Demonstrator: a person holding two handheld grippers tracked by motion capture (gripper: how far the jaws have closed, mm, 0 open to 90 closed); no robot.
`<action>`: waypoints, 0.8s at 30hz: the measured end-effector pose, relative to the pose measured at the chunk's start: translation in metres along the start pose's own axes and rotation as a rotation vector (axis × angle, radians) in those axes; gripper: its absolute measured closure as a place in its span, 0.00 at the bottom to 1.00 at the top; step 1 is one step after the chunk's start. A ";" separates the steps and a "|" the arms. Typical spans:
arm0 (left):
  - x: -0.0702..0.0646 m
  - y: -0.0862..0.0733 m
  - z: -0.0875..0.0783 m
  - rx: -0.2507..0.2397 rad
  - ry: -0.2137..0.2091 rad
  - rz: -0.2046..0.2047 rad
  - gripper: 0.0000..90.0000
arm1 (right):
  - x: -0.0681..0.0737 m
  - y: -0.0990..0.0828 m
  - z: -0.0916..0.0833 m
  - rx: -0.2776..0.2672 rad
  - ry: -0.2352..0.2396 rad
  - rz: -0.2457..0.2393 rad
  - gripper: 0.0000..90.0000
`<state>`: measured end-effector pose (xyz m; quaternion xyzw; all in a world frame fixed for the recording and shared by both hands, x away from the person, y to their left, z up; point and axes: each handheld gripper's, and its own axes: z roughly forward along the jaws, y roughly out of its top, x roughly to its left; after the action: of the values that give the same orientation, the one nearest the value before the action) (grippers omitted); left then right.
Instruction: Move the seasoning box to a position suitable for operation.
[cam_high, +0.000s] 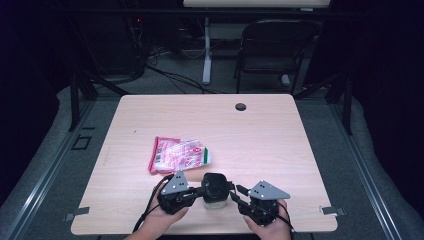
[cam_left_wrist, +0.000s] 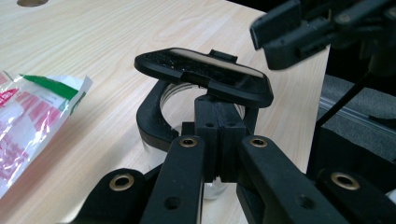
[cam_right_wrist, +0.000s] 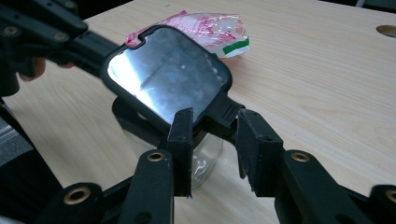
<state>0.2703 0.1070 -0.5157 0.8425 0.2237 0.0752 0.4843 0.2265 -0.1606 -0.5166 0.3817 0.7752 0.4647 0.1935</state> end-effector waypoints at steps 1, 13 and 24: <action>0.000 0.001 0.000 -0.005 -0.002 -0.004 0.99 | 0.002 -0.001 -0.001 0.006 0.000 -0.011 0.73; 0.000 0.007 0.001 -0.011 -0.006 -0.004 0.99 | 0.013 -0.004 0.006 0.032 -0.006 -0.063 0.65; -0.003 0.010 0.000 -0.009 -0.007 -0.001 0.99 | 0.023 -0.002 0.016 0.008 -0.028 -0.108 0.58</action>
<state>0.2702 0.1011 -0.5074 0.8405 0.2221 0.0729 0.4888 0.2214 -0.1344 -0.5246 0.3466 0.7938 0.4449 0.2276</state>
